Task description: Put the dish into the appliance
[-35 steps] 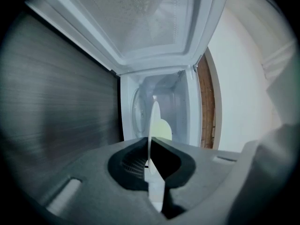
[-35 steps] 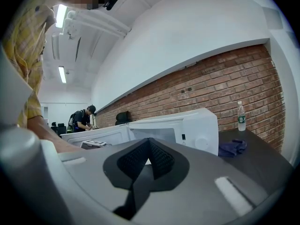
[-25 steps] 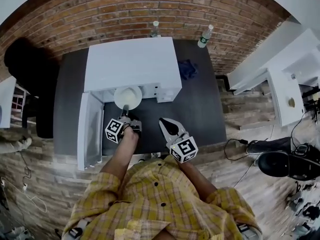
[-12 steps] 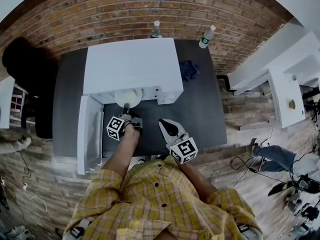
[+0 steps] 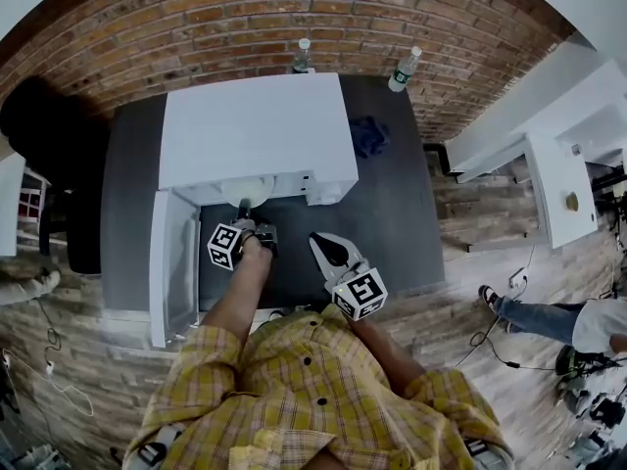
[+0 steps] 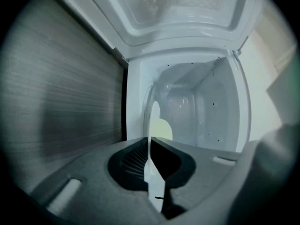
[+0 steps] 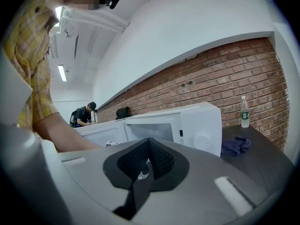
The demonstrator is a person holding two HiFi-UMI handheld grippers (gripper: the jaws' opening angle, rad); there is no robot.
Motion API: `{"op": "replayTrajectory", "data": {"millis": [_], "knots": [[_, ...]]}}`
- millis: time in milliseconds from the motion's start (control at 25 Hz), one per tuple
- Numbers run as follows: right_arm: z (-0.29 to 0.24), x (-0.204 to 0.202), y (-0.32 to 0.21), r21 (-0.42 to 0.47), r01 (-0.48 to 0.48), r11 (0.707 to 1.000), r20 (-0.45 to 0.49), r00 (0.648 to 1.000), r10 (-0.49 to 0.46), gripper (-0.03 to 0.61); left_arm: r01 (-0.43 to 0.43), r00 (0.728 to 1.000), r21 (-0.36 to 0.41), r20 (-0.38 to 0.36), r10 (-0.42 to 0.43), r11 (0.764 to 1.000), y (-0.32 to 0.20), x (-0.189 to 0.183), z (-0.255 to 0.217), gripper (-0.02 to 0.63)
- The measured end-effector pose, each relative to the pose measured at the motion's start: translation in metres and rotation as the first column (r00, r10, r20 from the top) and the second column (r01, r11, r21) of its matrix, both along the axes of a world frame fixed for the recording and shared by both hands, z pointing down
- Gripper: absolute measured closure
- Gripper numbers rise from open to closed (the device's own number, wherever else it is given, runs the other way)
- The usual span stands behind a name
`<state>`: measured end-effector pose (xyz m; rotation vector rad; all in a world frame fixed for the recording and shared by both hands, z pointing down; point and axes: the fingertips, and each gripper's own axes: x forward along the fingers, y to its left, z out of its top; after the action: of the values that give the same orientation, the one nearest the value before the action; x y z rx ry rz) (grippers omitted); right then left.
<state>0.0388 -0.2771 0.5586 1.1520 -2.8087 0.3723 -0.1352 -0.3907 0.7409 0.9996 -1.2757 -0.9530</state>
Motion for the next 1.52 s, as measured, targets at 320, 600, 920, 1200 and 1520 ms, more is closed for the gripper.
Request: {"op": "replayTrajectory", "data": {"millis": [320, 600, 920, 1200, 1520], "knots": [[0.003, 0.003, -0.006, -0.013, -0.002, 1.0, 0.001, 1.0, 0.002, 0.575, 0.032, 0.999, -0.036, 0.021, -0.031, 0.999, -0.011, -0.005, 0.002, 0.59], [0.008, 0.002, -0.009, -0.027, -0.001, 1.0, 0.006, 1.0, 0.001, 0.575, 0.037, 0.999, -0.148, 0.038, -0.032, 0.988, -0.005, -0.002, 0.013, 0.478], [0.01, 0.004, -0.011, -0.041, -0.006, 0.999, 0.008, 1.0, 0.006, 0.575, 0.031, 1.0, -0.185, 0.006, -0.031, 0.982, -0.005, -0.002, 0.025, 0.39], [0.011, 0.001, -0.011, -0.044, -0.002, 0.999, 0.006, 1.0, 0.002, 0.575, 0.014, 1.0, -0.181, 0.004, -0.014, 0.983, -0.006, 0.0, 0.025, 0.39], [0.008, -0.002, -0.006, -0.037, 0.0, 0.999, 0.005, 1.0, 0.0, 0.575, -0.023, 0.999, -0.162, 0.02, 0.027, 0.987, 0.0, -0.002, 0.022, 0.396]]}}
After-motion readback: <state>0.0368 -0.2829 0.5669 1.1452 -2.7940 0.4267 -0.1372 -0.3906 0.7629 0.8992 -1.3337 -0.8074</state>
